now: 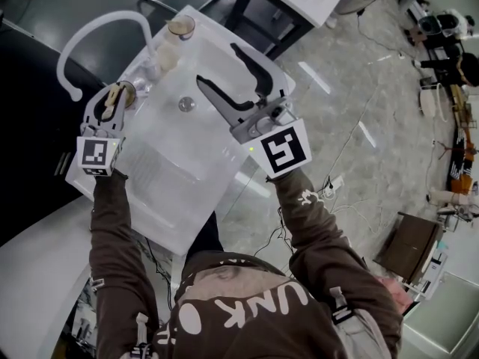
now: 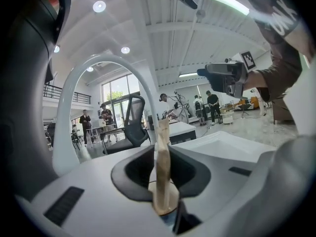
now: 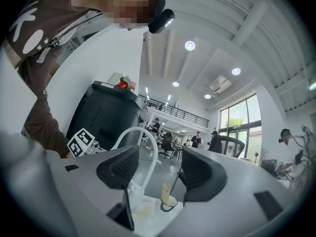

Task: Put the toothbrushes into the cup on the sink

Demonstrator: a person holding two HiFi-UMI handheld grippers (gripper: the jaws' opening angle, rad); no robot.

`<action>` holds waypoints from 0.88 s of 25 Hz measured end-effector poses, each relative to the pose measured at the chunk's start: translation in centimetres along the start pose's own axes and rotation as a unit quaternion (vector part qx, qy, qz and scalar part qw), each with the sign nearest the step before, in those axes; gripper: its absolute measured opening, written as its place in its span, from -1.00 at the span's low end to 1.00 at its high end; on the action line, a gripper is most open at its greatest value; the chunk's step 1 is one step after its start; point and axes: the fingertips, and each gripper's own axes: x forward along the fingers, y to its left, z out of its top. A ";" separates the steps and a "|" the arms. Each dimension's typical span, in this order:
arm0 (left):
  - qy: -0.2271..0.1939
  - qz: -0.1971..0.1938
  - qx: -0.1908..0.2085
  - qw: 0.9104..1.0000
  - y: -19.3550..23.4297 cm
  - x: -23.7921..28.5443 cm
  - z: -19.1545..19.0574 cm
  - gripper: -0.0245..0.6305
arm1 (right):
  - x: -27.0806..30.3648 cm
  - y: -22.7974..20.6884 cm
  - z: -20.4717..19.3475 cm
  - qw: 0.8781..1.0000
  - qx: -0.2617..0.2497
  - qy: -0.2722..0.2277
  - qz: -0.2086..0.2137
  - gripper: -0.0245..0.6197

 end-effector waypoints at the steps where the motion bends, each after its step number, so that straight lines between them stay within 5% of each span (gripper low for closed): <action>1: -0.005 -0.003 0.000 1.000 -0.1 -0.2 0.4 -0.71 | -0.1 0.1 0.1 1.000 -0.001 -0.001 0.000 -0.10; 3: -0.013 -0.008 0.002 1.000 -0.4 -0.8 1.4 -0.52 | -0.2 0.4 0.6 1.000 -0.001 -0.006 0.000 -0.10; 8: -0.043 -0.017 0.014 0.999 -1.3 -2.6 4.9 -0.40 | -1.2 1.2 1.8 1.000 -0.004 -0.010 -0.002 -0.10; 16: -0.109 -0.038 0.020 0.993 -5.8 -8.1 13.4 -0.35 | -5.5 3.7 5.5 0.999 -0.011 -0.031 -0.013 -0.10; 22: -0.142 -0.060 0.027 0.988 -13.4 -15.5 19.2 -0.35 | -12.2 7.9 9.4 0.998 -0.004 -0.056 -0.034 -0.09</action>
